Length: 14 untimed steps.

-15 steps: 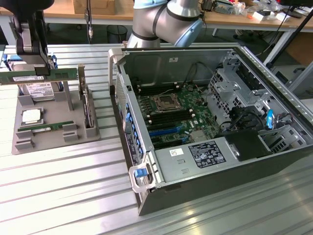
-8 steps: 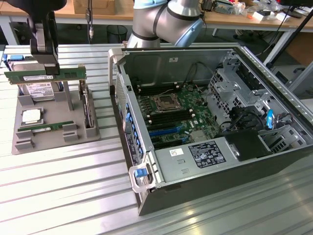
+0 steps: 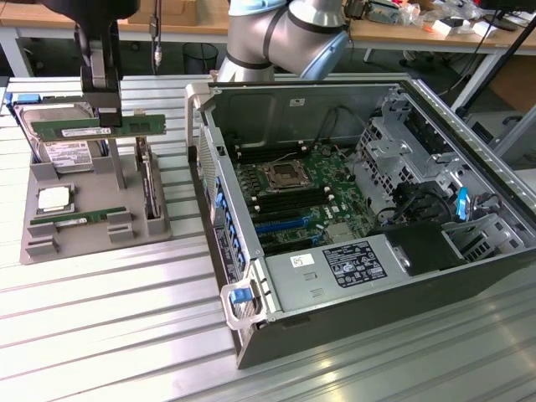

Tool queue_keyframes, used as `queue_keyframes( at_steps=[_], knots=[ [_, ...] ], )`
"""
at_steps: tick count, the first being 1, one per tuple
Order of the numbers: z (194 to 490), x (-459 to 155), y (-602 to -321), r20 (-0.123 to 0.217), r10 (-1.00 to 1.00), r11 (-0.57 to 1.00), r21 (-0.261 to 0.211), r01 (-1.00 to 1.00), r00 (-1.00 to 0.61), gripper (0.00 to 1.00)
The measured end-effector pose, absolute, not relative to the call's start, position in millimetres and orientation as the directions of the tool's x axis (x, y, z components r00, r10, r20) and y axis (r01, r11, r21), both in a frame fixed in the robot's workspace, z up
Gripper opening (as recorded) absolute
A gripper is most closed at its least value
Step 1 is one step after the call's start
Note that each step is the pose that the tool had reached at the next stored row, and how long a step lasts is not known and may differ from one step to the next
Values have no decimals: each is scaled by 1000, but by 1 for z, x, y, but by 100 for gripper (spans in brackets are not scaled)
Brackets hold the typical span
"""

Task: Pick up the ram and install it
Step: 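Pick up the ram and move it above insertion slot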

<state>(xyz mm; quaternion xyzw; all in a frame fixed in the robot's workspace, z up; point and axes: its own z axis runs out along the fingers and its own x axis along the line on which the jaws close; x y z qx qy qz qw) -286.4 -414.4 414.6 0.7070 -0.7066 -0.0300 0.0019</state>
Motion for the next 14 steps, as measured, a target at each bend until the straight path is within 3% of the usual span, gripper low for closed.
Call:
queue_keyframes(
  at_steps=[14],
  knots=[
    [415, -248, -414, -40, -999, -1, 45, -999, 0, 12]
  ],
)
